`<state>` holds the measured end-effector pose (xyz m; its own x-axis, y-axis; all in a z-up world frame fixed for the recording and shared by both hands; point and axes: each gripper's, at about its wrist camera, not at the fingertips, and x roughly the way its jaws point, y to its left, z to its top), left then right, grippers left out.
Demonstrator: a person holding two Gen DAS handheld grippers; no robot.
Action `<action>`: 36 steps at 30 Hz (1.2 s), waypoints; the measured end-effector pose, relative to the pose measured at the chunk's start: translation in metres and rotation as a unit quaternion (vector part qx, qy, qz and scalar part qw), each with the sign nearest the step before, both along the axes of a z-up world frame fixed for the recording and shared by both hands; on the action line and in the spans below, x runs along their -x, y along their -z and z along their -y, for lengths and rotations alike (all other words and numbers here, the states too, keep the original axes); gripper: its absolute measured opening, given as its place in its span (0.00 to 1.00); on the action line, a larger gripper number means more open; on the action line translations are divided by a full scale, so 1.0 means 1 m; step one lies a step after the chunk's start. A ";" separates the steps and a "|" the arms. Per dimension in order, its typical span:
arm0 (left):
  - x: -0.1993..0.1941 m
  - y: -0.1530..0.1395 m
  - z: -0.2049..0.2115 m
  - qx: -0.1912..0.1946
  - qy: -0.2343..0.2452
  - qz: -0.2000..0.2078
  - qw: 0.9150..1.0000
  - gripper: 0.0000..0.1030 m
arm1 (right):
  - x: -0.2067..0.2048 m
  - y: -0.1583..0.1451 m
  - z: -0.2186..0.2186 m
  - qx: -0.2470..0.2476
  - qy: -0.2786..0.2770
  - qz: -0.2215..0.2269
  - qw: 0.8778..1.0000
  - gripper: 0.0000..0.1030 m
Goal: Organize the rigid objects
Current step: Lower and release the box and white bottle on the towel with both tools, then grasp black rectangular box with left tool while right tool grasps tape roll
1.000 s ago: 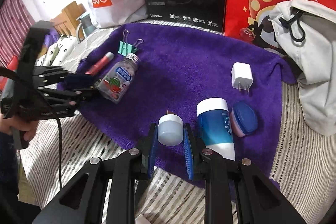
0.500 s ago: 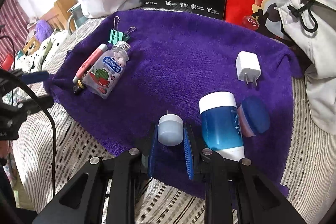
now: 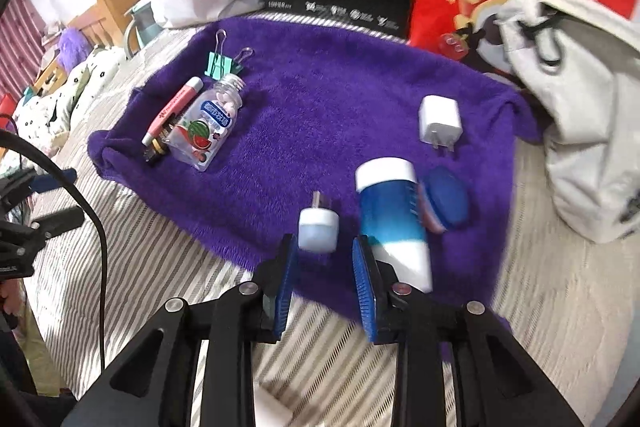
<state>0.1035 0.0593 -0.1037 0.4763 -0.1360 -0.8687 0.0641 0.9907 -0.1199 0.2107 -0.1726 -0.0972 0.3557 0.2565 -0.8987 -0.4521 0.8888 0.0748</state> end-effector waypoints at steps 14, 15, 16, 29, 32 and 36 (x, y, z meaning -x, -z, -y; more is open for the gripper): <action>-0.009 0.011 0.118 -0.007 0.065 -0.020 0.998 0.66 | 0.109 -0.026 0.104 -0.033 0.064 0.025 0.997 0.36; -0.010 0.011 0.128 -0.015 0.064 -0.020 0.998 0.66 | 0.116 -0.026 0.113 -0.041 0.070 0.026 0.996 0.37; -0.011 0.012 0.136 -0.016 0.066 -0.022 0.997 0.66 | 0.123 -0.026 0.122 -0.050 0.076 0.024 0.996 0.37; -0.016 0.037 0.154 -0.084 0.059 -0.038 0.994 0.69 | 0.148 -0.002 0.146 -0.094 0.097 0.002 0.991 0.37; -0.015 0.034 0.146 -0.083 0.060 -0.036 0.994 0.69 | 0.144 0.004 0.143 -0.102 0.098 -0.004 0.990 0.37; -0.015 0.035 0.156 -0.081 0.092 -0.024 0.992 0.59 | 0.140 0.010 0.131 -0.100 0.087 -0.015 0.991 0.37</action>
